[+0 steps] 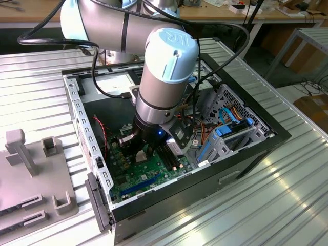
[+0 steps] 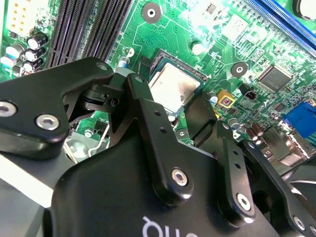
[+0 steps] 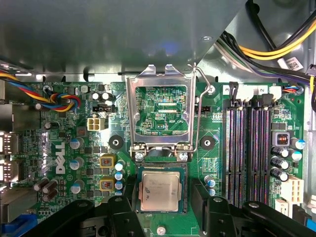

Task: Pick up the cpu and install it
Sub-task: 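Place the cpu into insertion slot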

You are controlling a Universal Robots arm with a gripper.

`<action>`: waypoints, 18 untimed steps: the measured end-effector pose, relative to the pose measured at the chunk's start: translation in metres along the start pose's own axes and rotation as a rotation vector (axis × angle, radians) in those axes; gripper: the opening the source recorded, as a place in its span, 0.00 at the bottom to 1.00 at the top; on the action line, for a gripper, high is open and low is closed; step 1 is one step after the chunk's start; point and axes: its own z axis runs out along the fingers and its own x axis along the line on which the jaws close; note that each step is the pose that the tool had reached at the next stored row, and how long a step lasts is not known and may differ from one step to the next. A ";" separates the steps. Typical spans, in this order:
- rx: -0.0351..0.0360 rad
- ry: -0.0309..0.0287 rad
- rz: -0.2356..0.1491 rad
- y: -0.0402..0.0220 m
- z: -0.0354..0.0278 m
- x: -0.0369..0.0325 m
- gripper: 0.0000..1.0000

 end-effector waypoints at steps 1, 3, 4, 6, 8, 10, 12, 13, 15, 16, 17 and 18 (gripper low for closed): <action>0.0000 -0.0001 0.000 0.0000 -0.0011 0.0000 0.55; -0.0004 -0.0002 0.000 0.0001 -0.0013 0.0000 0.55; -0.0004 -0.0002 0.000 0.0001 -0.0014 0.0000 0.55; 0.0000 -0.0001 0.000 0.0000 -0.0019 0.0000 0.55; 0.0000 0.0000 0.000 0.0001 -0.0029 0.0001 0.55; -0.0004 -0.0002 0.000 0.0001 -0.0031 0.0001 0.55; -0.0001 0.0000 0.000 0.0001 -0.0033 0.0001 0.55; -0.0001 -0.0001 0.000 0.0001 -0.0033 0.0001 0.55; -0.0001 0.0000 0.000 0.0001 -0.0033 0.0001 0.55; 0.0000 0.0000 0.000 0.0001 -0.0033 0.0001 0.55; -0.0001 -0.0001 0.000 0.0002 -0.0062 0.0002 0.55; -0.0001 -0.0001 0.000 0.0002 -0.0105 0.0003 0.55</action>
